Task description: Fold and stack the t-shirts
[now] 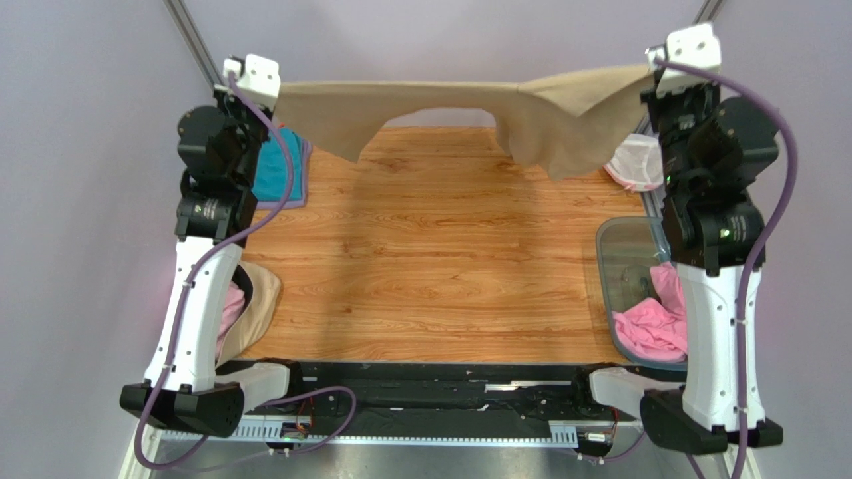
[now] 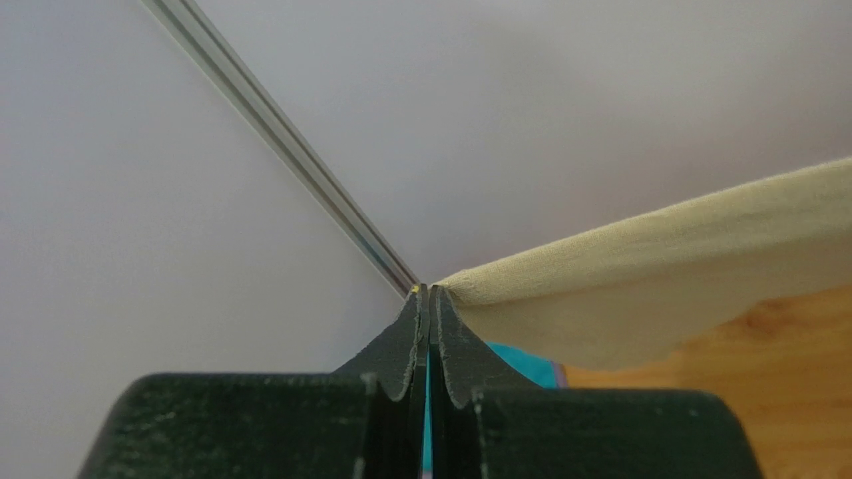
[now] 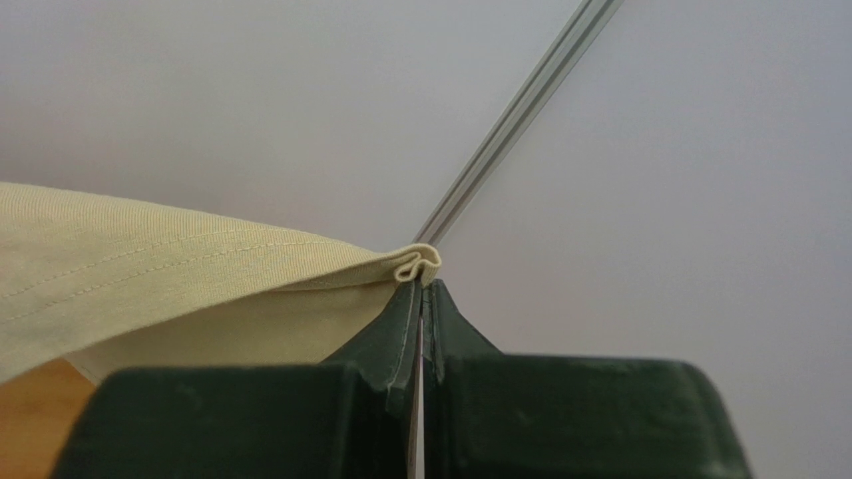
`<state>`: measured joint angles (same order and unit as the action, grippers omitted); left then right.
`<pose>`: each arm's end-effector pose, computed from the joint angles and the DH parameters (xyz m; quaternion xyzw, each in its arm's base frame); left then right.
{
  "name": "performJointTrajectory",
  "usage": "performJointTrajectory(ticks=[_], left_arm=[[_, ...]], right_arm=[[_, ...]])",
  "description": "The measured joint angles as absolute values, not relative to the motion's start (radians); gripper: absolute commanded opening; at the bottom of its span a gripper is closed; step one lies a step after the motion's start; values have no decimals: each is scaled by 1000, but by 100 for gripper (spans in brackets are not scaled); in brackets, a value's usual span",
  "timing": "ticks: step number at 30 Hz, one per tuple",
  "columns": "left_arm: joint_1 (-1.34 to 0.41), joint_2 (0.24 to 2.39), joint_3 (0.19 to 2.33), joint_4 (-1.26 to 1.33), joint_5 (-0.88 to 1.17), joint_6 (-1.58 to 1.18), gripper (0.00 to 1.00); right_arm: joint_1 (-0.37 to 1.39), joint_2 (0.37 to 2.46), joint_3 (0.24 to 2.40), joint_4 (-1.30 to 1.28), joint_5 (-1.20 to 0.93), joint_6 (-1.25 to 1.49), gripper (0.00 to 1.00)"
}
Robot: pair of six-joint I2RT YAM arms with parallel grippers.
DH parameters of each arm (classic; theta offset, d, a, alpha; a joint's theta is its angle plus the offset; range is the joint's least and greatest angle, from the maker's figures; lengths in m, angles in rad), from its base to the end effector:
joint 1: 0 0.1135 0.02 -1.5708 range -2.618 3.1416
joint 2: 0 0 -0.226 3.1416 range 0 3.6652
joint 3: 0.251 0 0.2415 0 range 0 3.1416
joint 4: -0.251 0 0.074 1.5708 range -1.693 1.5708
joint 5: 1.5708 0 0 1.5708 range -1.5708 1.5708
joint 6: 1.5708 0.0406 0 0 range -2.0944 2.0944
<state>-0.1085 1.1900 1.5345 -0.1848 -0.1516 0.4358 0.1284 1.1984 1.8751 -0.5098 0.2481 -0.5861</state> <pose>0.2478 -0.0208 0.4769 0.1183 0.6383 0.1721 0.7409 0.1941 0.0150 0.5361 -0.1355 0.6333 -0.2497 0.7198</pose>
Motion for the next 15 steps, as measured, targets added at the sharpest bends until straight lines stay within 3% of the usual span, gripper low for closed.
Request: performJointTrajectory(ticks=[8, 15], left_arm=[[-107, 1006, 991, -274, -31, 473, 0], [-107, 894, 855, -485, 34, 562, 0]], right_arm=[[123, 955, 1258, -565, 181, -507, 0], [121, 812, 964, -662, 93, -467, 0]])
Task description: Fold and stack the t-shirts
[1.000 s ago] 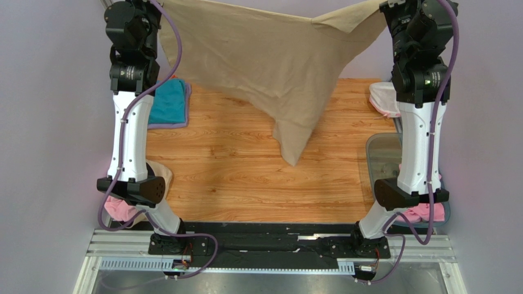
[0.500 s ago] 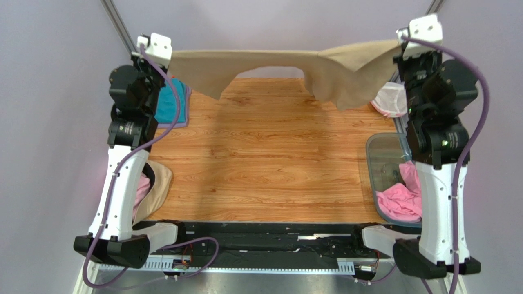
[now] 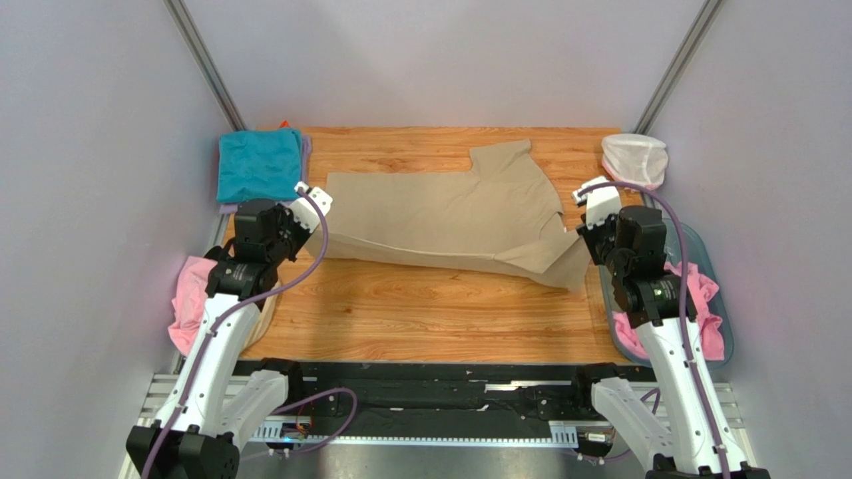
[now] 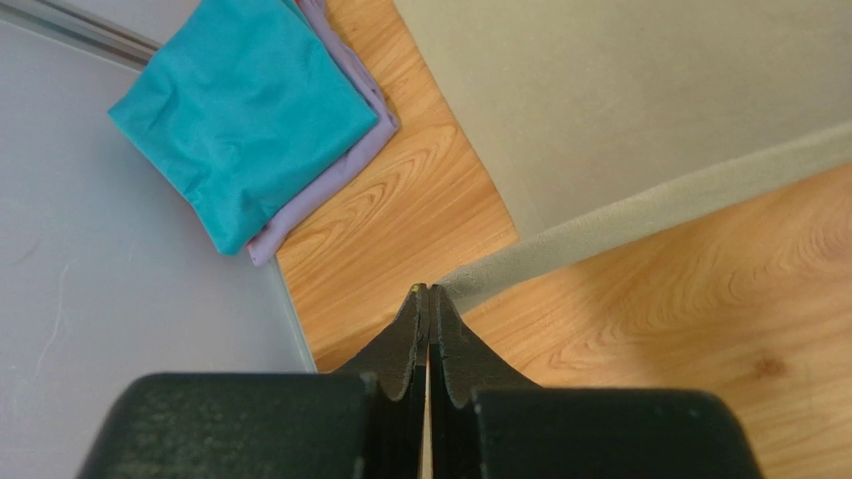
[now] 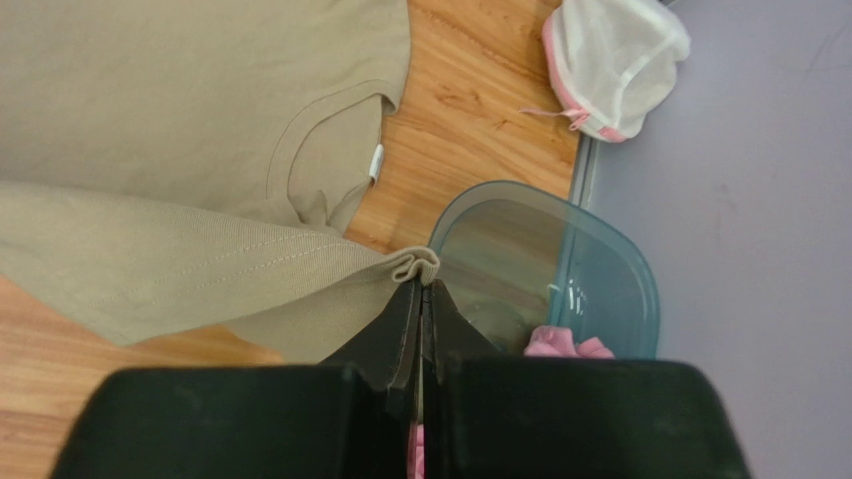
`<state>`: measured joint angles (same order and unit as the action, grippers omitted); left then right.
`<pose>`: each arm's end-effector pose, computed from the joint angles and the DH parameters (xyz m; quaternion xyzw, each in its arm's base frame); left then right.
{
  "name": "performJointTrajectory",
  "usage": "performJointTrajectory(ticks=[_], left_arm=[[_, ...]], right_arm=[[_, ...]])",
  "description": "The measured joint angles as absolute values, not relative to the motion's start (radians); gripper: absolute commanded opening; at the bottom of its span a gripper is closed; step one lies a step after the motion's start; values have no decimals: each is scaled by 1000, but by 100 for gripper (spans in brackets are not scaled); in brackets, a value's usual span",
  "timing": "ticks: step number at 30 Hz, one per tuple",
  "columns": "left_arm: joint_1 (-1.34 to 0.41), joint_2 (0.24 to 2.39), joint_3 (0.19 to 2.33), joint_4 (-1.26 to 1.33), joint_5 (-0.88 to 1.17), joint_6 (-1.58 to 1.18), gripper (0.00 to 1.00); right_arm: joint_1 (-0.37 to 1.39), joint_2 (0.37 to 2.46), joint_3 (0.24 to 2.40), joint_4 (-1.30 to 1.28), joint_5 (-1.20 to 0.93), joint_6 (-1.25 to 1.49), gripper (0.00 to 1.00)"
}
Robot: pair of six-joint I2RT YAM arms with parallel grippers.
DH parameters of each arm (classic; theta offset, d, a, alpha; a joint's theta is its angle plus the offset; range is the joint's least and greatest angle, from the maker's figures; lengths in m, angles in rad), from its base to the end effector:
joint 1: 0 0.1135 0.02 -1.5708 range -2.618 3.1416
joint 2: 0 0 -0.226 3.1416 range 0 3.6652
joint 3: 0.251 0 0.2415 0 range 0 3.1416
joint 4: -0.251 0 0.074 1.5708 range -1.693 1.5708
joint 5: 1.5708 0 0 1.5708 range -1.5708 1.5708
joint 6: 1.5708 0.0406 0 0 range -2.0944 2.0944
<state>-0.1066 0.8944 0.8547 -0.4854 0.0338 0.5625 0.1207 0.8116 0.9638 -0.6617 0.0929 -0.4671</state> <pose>0.2124 -0.0241 0.2830 0.2924 0.8155 0.0986 0.4897 0.1856 0.0187 0.3164 -0.2271 0.8314 -0.1266 0.4911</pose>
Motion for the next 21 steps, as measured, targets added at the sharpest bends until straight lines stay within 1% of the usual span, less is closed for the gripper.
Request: performJointTrajectory(ticks=[7, 13, 21], left_arm=[[-106, 812, 855, -665, 86, 650, 0], [-112, 807, 831, -828, 114, 709, 0], [-134, 807, 815, -961, 114, 765, 0]], right_arm=[[118, 717, 849, -761, -30, -480, 0], [117, 732, 848, -905, -163, -523, 0], [117, 769, 849, -1015, -236, -622, 0]])
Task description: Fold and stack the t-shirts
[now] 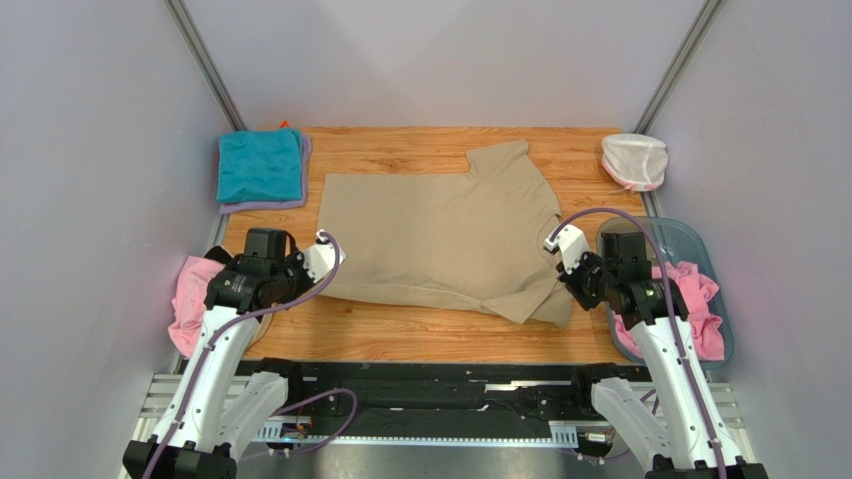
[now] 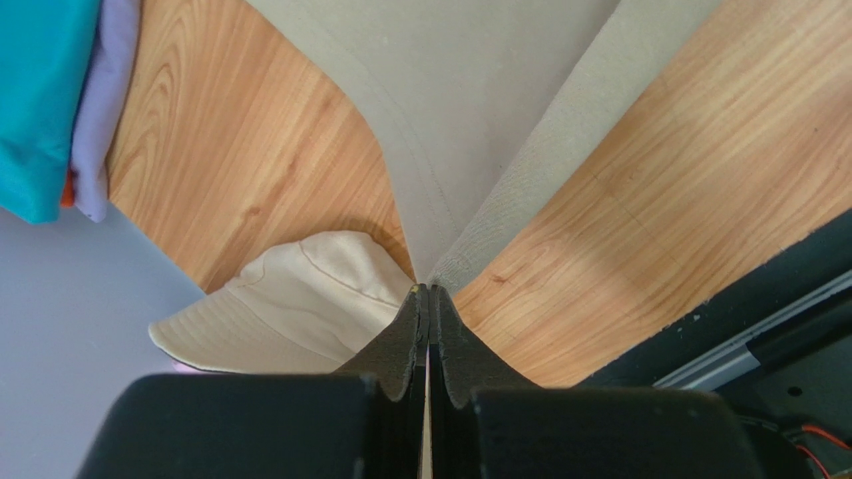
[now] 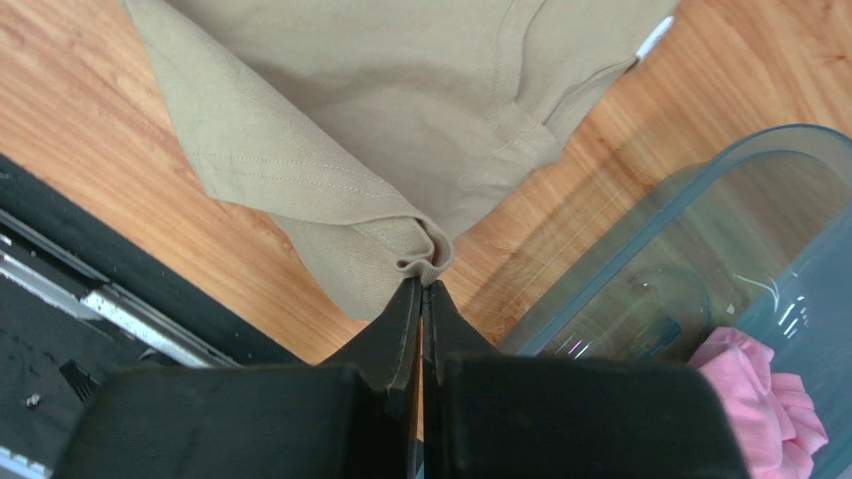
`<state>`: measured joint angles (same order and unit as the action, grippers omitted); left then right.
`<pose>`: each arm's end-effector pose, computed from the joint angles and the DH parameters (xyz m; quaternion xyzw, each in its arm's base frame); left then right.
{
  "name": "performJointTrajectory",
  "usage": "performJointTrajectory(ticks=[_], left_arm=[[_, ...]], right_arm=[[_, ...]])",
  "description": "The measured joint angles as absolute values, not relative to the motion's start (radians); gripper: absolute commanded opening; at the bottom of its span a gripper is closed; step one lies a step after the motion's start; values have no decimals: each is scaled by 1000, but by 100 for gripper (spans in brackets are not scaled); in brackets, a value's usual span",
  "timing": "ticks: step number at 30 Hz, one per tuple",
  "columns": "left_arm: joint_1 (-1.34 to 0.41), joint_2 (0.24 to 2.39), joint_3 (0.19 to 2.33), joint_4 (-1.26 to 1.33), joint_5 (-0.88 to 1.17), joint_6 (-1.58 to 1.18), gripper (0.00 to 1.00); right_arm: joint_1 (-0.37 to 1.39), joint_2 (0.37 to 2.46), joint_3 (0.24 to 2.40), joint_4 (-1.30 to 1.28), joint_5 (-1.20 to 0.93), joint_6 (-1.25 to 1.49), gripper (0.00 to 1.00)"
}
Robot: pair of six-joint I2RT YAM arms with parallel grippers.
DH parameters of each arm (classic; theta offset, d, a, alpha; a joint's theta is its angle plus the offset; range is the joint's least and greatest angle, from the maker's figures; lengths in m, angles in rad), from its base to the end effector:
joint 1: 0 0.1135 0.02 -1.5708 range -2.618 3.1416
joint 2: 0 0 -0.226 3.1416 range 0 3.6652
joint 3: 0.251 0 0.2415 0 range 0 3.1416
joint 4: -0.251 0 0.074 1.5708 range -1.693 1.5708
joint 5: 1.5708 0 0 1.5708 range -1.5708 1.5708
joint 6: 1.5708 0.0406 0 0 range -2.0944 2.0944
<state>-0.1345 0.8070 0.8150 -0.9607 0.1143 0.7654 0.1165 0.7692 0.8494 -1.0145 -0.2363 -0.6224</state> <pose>0.1613 -0.0265 0.2454 0.4293 0.8488 0.0425 0.3056 0.1513 0.0273 0.2580 -0.3750 0.8662 0.0306 0.3289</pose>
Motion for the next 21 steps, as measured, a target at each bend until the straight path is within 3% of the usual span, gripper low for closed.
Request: performJointTrajectory(ticks=[6, 8, 11, 15, 21], left_arm=[[-157, 822, 815, -1031, 104, 795, 0], [-163, 828, 814, -1055, 95, 805, 0], [-165, 830, 809, -1085, 84, 818, 10], [-168, 825, 791, -1122, 70, 839, 34], [-169, 792, 752, -1166, 58, 869, 50]], right_arm=[[117, 851, 851, -1089, -246, -709, 1], [117, 875, 852, -1114, -246, -728, 7], [117, 898, 852, -1145, -247, -754, 25], [117, 901, 853, -1177, -253, -771, 66], [117, 900, 859, -1225, -263, -802, 83]])
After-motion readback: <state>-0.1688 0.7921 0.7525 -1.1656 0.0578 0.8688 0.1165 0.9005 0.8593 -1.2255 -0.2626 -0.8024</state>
